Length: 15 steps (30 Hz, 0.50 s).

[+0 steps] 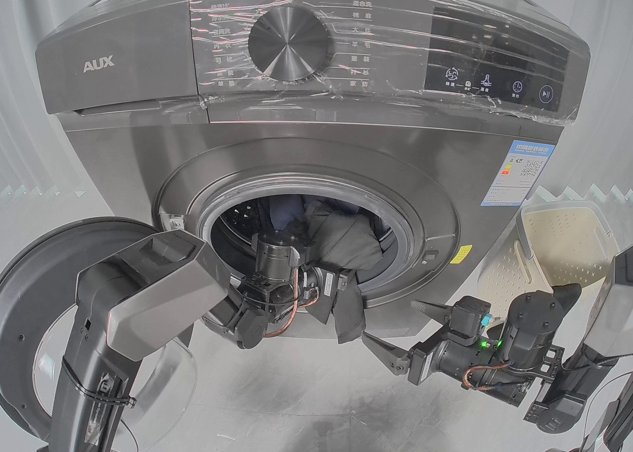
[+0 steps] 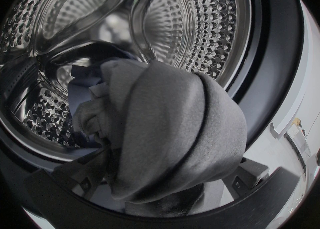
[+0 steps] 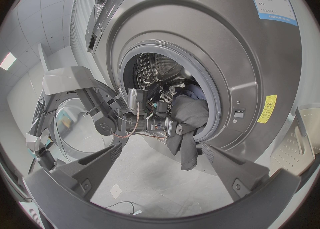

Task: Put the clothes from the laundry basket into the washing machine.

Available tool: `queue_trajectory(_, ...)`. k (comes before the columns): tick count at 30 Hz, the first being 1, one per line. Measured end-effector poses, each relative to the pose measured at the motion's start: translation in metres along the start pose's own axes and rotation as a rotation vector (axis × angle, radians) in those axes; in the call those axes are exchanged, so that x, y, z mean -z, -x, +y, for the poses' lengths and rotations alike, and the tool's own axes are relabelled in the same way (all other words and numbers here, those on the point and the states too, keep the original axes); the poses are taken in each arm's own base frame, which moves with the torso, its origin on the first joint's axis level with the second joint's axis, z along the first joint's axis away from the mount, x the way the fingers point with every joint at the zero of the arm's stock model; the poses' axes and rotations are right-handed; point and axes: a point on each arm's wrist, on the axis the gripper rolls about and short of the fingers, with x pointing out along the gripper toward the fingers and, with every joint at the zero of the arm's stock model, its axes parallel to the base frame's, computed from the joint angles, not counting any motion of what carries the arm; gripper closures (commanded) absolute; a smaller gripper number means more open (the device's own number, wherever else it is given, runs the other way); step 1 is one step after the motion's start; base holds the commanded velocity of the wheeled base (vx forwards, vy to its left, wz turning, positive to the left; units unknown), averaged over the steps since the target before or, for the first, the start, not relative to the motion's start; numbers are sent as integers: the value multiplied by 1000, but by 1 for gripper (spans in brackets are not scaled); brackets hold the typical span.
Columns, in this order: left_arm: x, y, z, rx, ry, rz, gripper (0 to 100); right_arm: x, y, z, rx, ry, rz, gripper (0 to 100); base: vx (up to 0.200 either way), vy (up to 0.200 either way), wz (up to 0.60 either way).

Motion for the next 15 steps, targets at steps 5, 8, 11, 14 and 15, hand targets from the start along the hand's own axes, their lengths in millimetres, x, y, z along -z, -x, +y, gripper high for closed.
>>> queue_trajectory(5, 10, -6, 1, 1, -3, 6, 100, 0, 0, 1, -5, 1, -2, 0, 0, 0, 0)
queue_trajectory(8, 12, -10, 2, -4, -3, 1, 100, 0, 0, 2, -9, 1, -3, 0, 0, 0, 0)
queue_trajectory(11, 8, -14, 4, -12, 2, -23, 100, 0, 0, 3, -11, 2, -4, 0, 0, 0, 0)
queue_trajectory(14, -2, -17, 7, -20, 7, -66, 100, 0, 0, 3, -12, 1, -4, 0, 0, 0, 0)
queue_trajectory(15, -7, -17, 10, -27, 9, -85, 100, 0, 0, 3, -12, 1, -4, 0, 0, 0, 0)
